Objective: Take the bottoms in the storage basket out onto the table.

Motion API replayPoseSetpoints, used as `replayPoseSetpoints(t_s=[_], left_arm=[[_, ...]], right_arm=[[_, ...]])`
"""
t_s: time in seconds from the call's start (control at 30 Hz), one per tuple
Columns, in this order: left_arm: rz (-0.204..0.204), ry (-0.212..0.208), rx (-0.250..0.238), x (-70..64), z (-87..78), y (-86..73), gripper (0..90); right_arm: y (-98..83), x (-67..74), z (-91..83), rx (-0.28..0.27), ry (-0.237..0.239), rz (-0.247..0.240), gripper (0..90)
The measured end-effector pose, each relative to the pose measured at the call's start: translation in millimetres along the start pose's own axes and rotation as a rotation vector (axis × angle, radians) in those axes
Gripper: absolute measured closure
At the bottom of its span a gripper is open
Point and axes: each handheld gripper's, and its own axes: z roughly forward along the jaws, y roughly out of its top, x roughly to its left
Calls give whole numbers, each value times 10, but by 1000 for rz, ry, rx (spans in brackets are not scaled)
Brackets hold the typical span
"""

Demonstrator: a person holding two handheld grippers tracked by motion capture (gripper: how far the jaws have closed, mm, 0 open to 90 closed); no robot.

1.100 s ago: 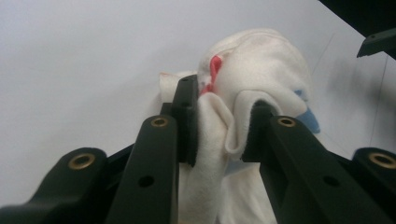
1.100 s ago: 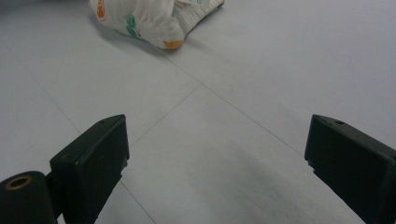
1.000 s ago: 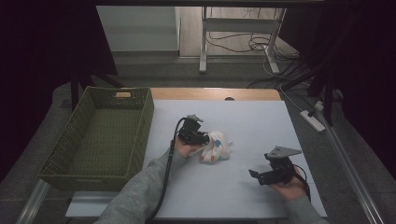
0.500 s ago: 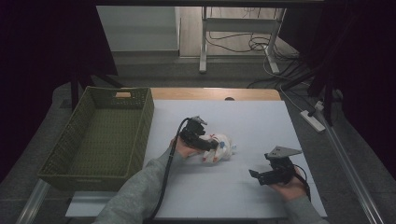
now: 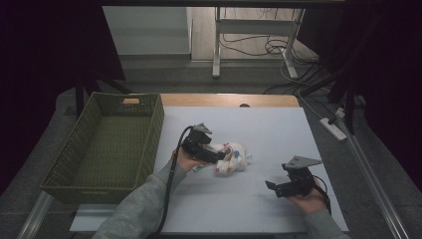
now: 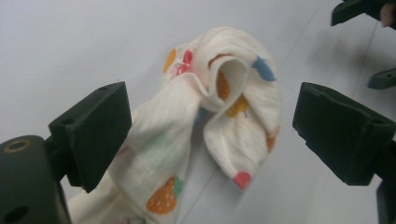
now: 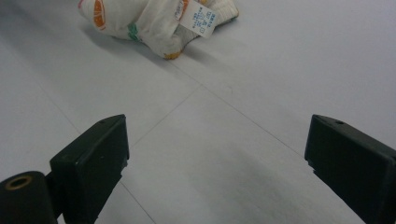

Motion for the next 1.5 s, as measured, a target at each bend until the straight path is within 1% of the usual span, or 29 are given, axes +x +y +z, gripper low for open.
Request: replayPoseSetpoints(t_s=[0.03,0.07,0.1,0.13,0.23,0.37,0.43,0.47,0.5,0.63,0.67,0.7,0.73,0.77,0.83,0.9,0.97,1.0,1.03,1.1,1.23,1.27,1.37,1.5], left_arm=[[-1,1,-6,-18,-37,-6,118],[2,5,-12,-55,-115,-17,122],[2,5,-12,-55,-115,-17,124],[9,10,-17,-97,-194,-26,124],[23,12,-32,-160,-335,-43,123],[37,23,-55,-206,-575,-81,123],[29,35,-75,-208,-704,-128,123],[29,35,-75,-208,-704,-128,124],[17,46,-92,-198,-830,-188,124],[-3,62,-105,-179,-1050,-314,124],[-3,62,-105,-179,-1050,-314,124],[-8,71,-106,-178,-1141,-366,124],[-8,71,-106,-178,-1141,-366,124],[-10,80,-107,-179,-1229,-424,123],[-14,91,-116,-181,-1315,-496,121],[-29,96,-132,-175,-1390,-575,122],[-41,111,-142,-174,-1456,-656,121],[-41,111,-142,-174,-1456,-656,121],[-50,121,-147,-172,-1518,-733,121],[-60,134,-156,-166,-1577,-806,120],[-86,155,-160,-144,-1675,-955,120],[-86,155,-160,-144,-1675,-955,120],[-105,170,-168,-117,-1760,-1093,120],[-115,178,-178,-99,-1803,-1152,119]], right_arm=[[0,0,0,0,0,0,67],[0,0,-2,0,0,0,67],[0,0,-2,0,0,0,67],[1,1,-4,-2,0,0,67],[1,2,-5,-2,0,0,67],[1,4,-11,-5,0,0,67],[2,5,-18,-8,-1,0,67],[2,5,-18,-8,-1,0,67],[3,3,-23,-14,-1,-1,67],[5,9,-24,-12,-1,3,68],[6,11,-23,-13,-3,4,68],[6,11,-23,-13,-3,3,68],[7,10,-25,-14,-4,2,68],[7,9,-24,-17,-6,2,68],[7,8,-30,-16,-6,2,68],[7,8,-32,-20,-7,1,68],[8,6,-35,-20,-6,1,68],[8,6,-37,-20,-7,0,68],[8,7,-38,-22,-8,0,68],[9,8,-43,-26,-8,1,68],[11,7,-51,-31,-10,0,68],[11,7,-51,-31,-10,0,68],[13,6,-57,-35,-8,2,69],[17,9,-58,-40,-10,0,69]])
